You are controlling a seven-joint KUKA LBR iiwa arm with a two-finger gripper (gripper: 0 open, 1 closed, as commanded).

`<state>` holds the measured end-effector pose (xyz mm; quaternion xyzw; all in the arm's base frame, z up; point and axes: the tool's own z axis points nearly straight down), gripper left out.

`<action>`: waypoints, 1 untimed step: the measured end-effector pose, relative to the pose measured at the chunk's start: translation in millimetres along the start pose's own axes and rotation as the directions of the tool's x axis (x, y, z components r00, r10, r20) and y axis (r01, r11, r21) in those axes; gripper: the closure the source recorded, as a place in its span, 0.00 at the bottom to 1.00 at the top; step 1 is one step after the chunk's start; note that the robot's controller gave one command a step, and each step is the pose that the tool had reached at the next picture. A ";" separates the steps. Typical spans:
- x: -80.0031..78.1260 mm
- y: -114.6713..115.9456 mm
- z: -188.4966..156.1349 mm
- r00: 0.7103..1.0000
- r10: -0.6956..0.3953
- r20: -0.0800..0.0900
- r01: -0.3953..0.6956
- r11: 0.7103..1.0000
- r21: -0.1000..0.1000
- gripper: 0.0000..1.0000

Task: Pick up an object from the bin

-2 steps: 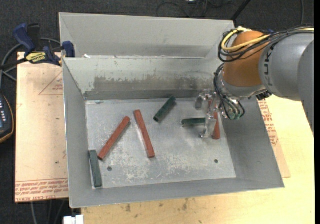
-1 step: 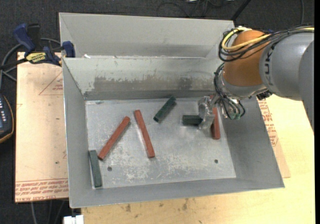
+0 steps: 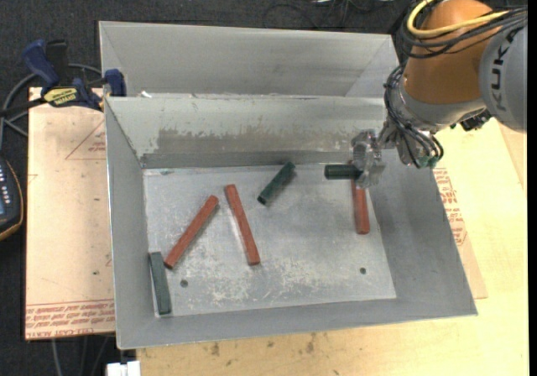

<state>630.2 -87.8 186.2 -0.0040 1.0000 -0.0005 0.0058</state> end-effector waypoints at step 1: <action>-0.4 -1.0 -42.8 1.000 0.005 -0.003 -0.005 1.000 -0.001 1.00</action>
Offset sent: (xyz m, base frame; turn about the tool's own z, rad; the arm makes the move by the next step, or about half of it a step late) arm -0.0021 -0.0019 0.0395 0.0068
